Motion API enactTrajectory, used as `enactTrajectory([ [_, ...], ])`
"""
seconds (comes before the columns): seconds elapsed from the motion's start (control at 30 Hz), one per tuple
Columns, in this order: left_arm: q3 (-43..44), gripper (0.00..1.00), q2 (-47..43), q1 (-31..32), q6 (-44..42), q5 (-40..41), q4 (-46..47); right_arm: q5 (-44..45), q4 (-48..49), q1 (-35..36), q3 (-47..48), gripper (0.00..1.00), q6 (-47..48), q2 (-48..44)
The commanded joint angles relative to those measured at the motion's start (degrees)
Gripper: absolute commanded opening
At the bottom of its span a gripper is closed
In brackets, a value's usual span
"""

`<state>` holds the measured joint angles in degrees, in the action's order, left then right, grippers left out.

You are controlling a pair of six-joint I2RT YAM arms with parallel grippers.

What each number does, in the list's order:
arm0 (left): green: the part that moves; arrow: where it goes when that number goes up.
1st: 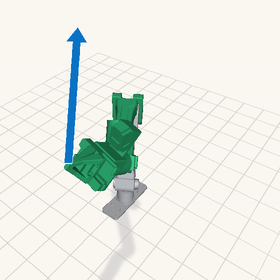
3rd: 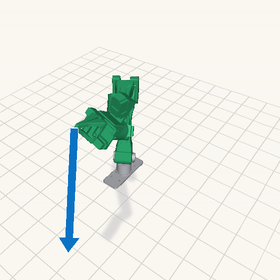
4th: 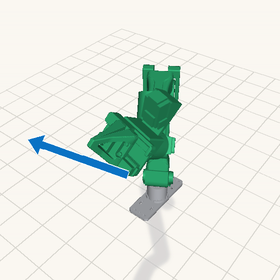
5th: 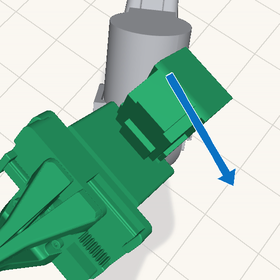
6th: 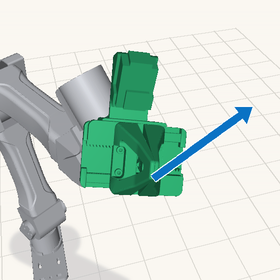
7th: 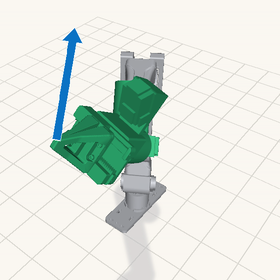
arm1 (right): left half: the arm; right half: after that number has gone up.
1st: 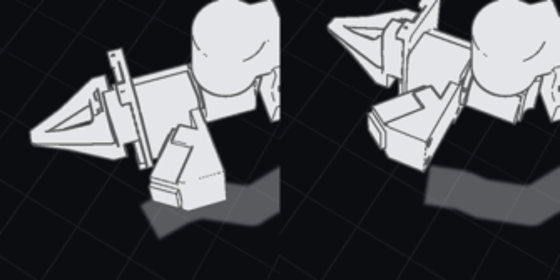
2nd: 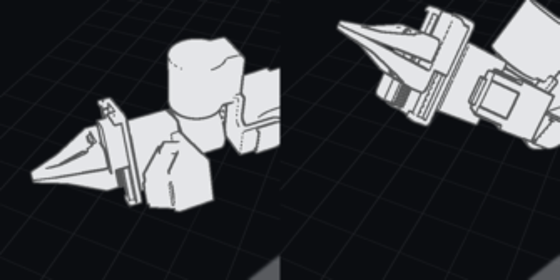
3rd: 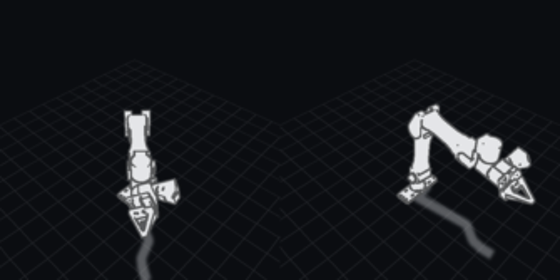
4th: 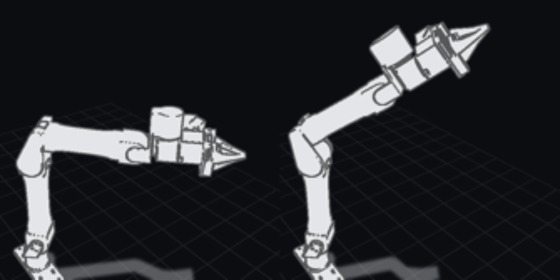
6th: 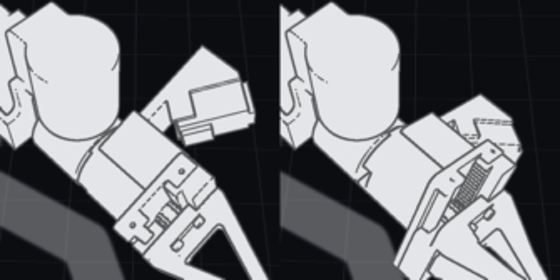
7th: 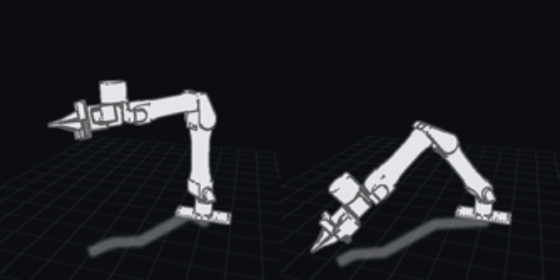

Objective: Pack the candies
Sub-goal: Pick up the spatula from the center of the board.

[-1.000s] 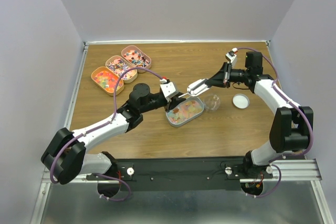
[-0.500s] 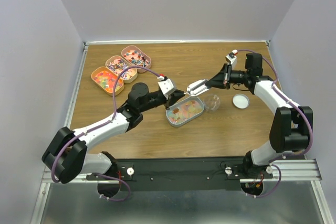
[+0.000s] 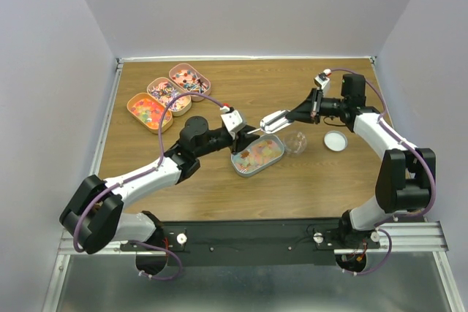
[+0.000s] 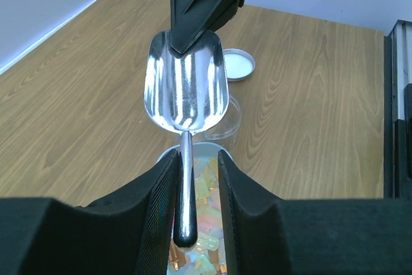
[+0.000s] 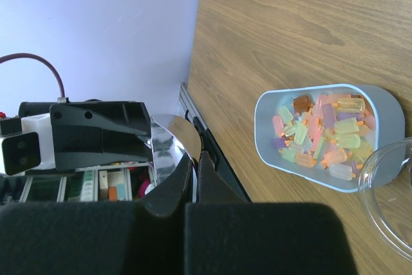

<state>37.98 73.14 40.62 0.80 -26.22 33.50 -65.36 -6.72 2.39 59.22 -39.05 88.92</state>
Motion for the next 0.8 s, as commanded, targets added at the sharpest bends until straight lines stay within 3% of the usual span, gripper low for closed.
enactTrajectory([
  [0.0,-0.4,0.36,0.8,0.2,0.5,-1.0,1.1,0.1,2.1,-0.3,-0.9,0.01,-1.3,-1.2],
  [0.2,-0.1,0.29,0.3,0.2,0.5,-1.0,1.2,0.3,2.8,-0.2,-1.4,0.01,-1.6,-1.2],
  [0.43,0.0,0.0,-0.3,0.2,0.7,-1.2,1.1,0.5,3.2,-0.2,-2.1,0.01,-1.7,-1.2],
  [0.57,0.0,0.0,-0.7,0.2,0.5,-1.0,0.4,1.1,3.1,-0.2,-2.4,0.01,-1.4,-1.3],
  [0.6,-0.1,0.0,-1.0,0.2,0.4,-0.8,-0.3,1.5,3.0,-0.2,-2.5,0.04,-1.2,-1.6],
  [0.63,-0.2,0.0,-1.5,-0.1,0.3,-0.4,-0.8,2.0,3.1,-0.2,-2.6,0.19,-1.0,-1.6],
  [0.77,0.7,0.0,-2.9,-1.1,-2.2,2.5,-7.6,3.8,2.7,-0.2,-2.4,0.54,0.5,-2.9],
])
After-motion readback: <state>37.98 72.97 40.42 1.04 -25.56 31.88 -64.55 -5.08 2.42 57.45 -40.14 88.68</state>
